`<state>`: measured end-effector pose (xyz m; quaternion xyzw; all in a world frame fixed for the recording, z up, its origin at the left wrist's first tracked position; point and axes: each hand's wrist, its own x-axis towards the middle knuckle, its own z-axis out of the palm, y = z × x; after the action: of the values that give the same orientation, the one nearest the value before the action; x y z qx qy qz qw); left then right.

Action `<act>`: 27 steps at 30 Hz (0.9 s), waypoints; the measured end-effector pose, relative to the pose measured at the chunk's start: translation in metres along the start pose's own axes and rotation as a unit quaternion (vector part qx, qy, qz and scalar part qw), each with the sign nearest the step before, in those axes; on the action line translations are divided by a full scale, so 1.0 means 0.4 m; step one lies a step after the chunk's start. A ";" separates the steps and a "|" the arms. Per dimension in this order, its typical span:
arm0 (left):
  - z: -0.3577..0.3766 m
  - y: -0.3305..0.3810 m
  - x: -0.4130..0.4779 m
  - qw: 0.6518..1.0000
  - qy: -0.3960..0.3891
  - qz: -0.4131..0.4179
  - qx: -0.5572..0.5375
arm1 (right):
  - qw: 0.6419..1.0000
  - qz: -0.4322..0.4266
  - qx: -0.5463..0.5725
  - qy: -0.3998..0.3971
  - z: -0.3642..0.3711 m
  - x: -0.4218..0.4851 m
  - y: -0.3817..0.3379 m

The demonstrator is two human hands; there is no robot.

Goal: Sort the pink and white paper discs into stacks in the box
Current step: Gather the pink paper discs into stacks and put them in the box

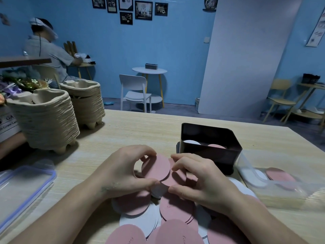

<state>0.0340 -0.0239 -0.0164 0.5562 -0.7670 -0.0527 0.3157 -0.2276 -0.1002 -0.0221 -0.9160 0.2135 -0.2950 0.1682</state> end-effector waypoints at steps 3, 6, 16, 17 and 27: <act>0.007 0.009 0.003 1.000 -0.003 0.018 0.000 | 1.000 -0.009 -0.001 0.005 0.005 0.001 -0.003; 0.012 0.015 0.006 0.999 -0.006 0.035 0.001 | 1.000 -0.014 -0.007 0.004 0.010 0.001 -0.003; 0.017 0.028 0.004 0.998 0.020 0.067 -0.005 | 0.999 -0.033 0.007 0.015 0.015 0.010 -0.004; 0.018 0.028 0.003 0.997 0.028 0.071 -0.004 | 0.999 -0.035 0.007 0.016 0.016 0.010 -0.004; 0.034 0.020 0.006 0.994 0.031 0.069 -0.084 | 0.997 -0.045 0.035 0.049 0.003 0.009 -0.004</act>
<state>0.0195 -0.0265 -0.0227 0.4752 -0.7860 -0.0775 0.3878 -0.2236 -0.1003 -0.0205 -0.9028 0.1693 -0.3539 0.1761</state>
